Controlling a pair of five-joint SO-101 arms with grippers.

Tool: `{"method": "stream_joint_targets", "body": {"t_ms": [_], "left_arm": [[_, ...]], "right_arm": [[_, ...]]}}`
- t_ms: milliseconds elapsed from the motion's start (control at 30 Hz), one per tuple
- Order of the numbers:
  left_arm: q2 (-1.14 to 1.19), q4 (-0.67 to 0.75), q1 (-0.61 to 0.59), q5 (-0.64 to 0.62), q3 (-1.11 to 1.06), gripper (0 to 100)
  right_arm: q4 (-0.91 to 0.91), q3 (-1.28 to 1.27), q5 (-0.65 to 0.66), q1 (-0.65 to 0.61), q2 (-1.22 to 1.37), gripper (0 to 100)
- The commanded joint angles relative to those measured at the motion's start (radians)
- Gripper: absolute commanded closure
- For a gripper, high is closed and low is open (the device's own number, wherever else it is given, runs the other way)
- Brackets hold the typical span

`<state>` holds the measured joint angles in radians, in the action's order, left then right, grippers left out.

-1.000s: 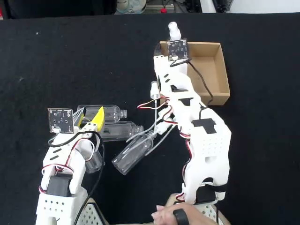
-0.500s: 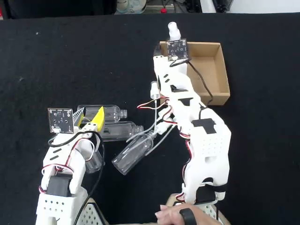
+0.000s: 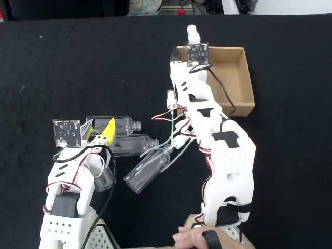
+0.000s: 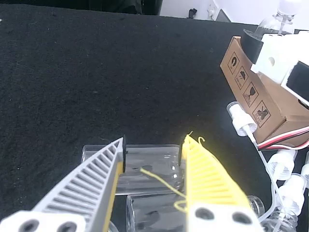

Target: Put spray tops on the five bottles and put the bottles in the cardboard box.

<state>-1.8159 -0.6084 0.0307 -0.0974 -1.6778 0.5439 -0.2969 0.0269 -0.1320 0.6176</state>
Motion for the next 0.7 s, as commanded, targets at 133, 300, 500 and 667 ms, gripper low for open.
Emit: {"method": "stream_joint_targets", "body": {"t_ms": [133, 300, 500, 667], "left_arm": [[-0.008, 0.025, 0.004, 0.000, -0.022, 81], [-0.008, 0.023, 0.004, 0.000, -0.022, 81], [-0.008, 0.023, 0.004, 0.002, -0.022, 81], [-0.008, 0.021, 0.004, 0.002, -0.022, 81]], "right_arm": [[-0.008, -0.038, -0.008, -0.002, -0.101, 62.5], [-0.005, -0.102, -0.038, -0.002, -0.182, 62.5], [-0.006, -0.194, -0.063, -0.002, -0.277, 62.6], [-0.006, -0.343, -0.058, 0.006, -0.415, 62.6]]}}
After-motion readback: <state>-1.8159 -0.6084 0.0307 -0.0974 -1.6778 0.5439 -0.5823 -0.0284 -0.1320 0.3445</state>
